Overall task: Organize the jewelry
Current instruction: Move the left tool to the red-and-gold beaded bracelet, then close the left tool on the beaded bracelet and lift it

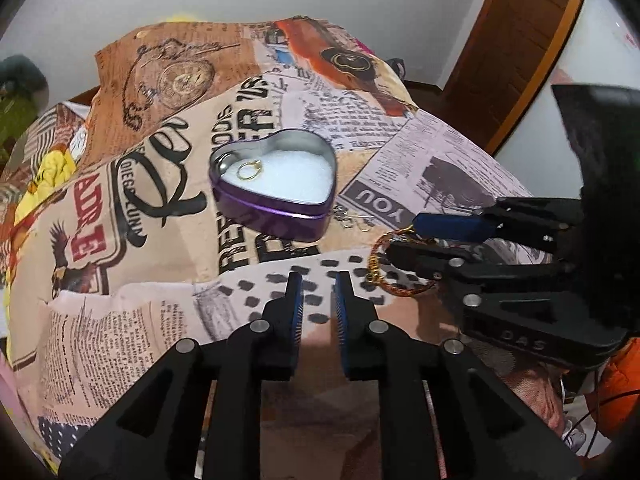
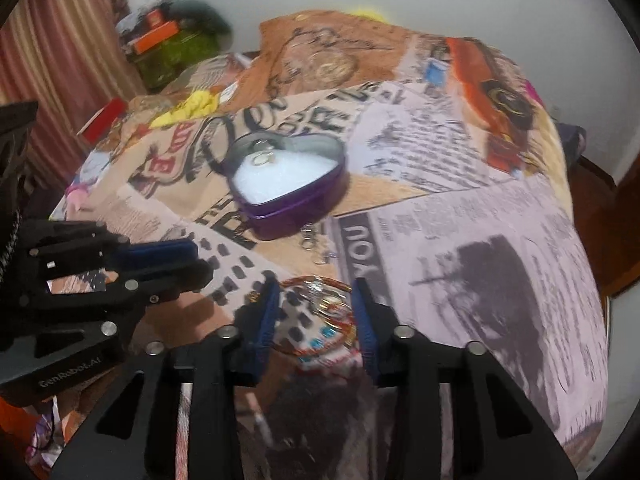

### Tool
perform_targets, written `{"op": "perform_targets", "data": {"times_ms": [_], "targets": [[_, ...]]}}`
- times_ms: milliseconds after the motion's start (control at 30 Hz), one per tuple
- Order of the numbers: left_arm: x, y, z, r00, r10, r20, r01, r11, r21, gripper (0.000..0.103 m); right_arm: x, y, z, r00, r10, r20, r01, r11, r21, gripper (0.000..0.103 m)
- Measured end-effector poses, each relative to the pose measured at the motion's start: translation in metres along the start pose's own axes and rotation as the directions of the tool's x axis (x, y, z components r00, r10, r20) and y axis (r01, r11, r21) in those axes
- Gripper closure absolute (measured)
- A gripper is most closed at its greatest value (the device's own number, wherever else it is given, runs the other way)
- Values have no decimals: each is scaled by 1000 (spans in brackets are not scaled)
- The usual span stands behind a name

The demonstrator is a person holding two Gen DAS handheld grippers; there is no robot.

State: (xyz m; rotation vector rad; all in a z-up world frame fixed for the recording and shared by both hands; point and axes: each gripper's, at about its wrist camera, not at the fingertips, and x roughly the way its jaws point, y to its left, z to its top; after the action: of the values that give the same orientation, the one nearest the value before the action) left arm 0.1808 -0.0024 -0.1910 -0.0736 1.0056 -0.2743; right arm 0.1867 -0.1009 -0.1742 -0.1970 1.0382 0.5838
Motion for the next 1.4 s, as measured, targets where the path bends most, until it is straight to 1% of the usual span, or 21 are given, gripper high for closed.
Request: {"op": "perform_targets", "data": {"times_ms": [67, 133, 167, 233, 367, 433, 467, 500, 700, 867, 933, 967, 1000, 1200, 1400], "targets": [[1, 3, -1, 1000, -12, -8, 12, 1000, -10, 88, 10, 1, 0, 1000, -4, -21, 3, 1000, -7, 77], [3, 3, -1, 1000, -26, -13, 26, 1000, -15, 88, 14, 2, -2, 999, -29, -23, 29, 999, -19, 85], [4, 2, -1, 999, -31, -15, 31, 999, -15, 88, 14, 2, -2, 999, -34, -20, 33, 999, -23, 87], [6, -1, 1, 999, -45, -20, 45, 999, -12, 88, 10, -2, -1, 1000, -13, -10, 13, 1000, -7, 90], [12, -9, 7, 997, -68, -28, 68, 998, -3, 87, 2, -5, -2, 1000, -5, 7, 4, 1000, 12, 90], [14, -14, 9, 997, -72, -28, 72, 997, 3, 80, -3, -6, -1, 1000, 1, 19, -2, 1000, 23, 90], [16, -17, 10, 997, -69, -25, 69, 998, 7, 74, -7, -8, -1, 1000, 2, 29, -3, 1000, 28, 90], [17, -19, 11, 997, -67, -24, 67, 998, 10, 73, -12, -9, -1, 999, 0, 40, -1, 999, 34, 90], [38, -26, 17, 998, -23, -59, 25, 999, 27, 73, -36, -22, -2, 995, -28, 99, 21, 997, 69, 90], [47, -30, 22, 998, 16, -59, -14, 999, 46, 73, -44, -35, -5, 992, -53, 118, 41, 994, 102, 90], [49, -33, 21, 998, 36, -53, -33, 998, 62, 74, -44, -39, -7, 991, -60, 117, 47, 992, 116, 90], [50, -35, 21, 998, 45, -51, -41, 997, 69, 82, -43, -41, -8, 992, -61, 115, 47, 991, 126, 90], [50, -35, 21, 997, 49, -51, -45, 996, 74, 94, -44, -43, -9, 992, -59, 113, 44, 990, 131, 90], [43, -36, 20, 998, 46, -36, -43, 996, 76, 93, -47, -45, -12, 991, -55, 119, 37, 988, 147, 90], [17, -39, 21, 998, 51, 24, -53, 996, 74, 93, -59, -41, -10, 987, -65, 144, 44, 989, 141, 90]]}}
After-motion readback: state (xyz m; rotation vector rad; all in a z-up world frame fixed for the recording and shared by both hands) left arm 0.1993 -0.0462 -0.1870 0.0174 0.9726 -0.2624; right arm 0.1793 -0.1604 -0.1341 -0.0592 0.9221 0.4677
